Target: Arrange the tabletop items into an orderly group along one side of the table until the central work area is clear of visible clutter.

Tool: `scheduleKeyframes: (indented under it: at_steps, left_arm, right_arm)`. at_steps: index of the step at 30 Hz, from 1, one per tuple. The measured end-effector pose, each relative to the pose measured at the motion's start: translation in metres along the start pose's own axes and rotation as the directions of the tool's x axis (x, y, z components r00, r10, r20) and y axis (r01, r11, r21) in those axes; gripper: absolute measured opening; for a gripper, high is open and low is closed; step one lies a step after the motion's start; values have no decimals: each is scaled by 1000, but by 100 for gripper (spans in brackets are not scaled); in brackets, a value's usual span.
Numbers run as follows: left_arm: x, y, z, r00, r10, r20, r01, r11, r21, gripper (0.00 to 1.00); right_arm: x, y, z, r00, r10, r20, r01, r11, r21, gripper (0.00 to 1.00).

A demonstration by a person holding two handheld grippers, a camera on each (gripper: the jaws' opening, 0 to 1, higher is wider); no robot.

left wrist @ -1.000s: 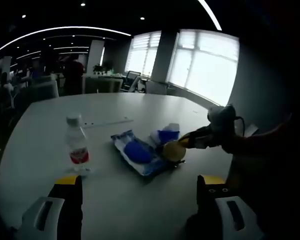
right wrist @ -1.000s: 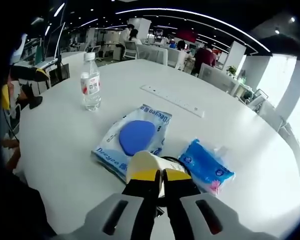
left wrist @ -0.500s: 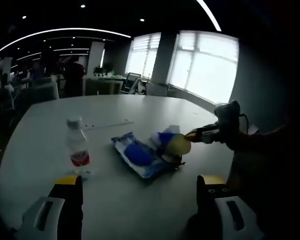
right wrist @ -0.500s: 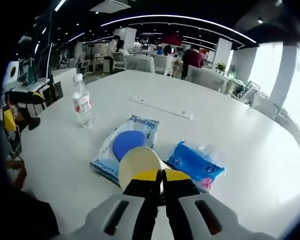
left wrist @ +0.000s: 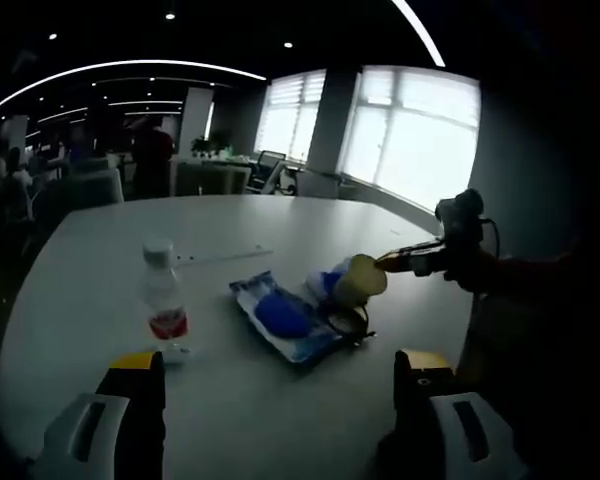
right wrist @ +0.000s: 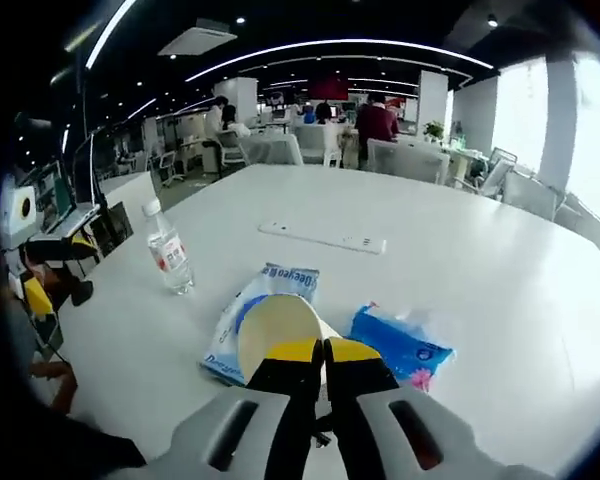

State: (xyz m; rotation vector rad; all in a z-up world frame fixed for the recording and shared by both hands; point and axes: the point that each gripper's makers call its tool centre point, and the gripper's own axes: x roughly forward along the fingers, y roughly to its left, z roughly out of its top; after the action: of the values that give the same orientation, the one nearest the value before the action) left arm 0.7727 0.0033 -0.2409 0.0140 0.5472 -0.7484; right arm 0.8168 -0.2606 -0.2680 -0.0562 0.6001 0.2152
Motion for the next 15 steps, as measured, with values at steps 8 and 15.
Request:
scheduleKeyframes:
  at_steps: [8, 15]
  left_arm:
    - [-3, 7, 6, 1000, 14, 16, -14, 1000, -3, 94]
    - [-2, 9, 6, 1000, 16, 18, -16, 1000, -5, 94]
  right_arm:
    - [11, 13, 11, 999, 49, 7, -49, 999, 22, 0]
    - [21, 31, 18, 996, 93, 6, -93, 995, 38, 0]
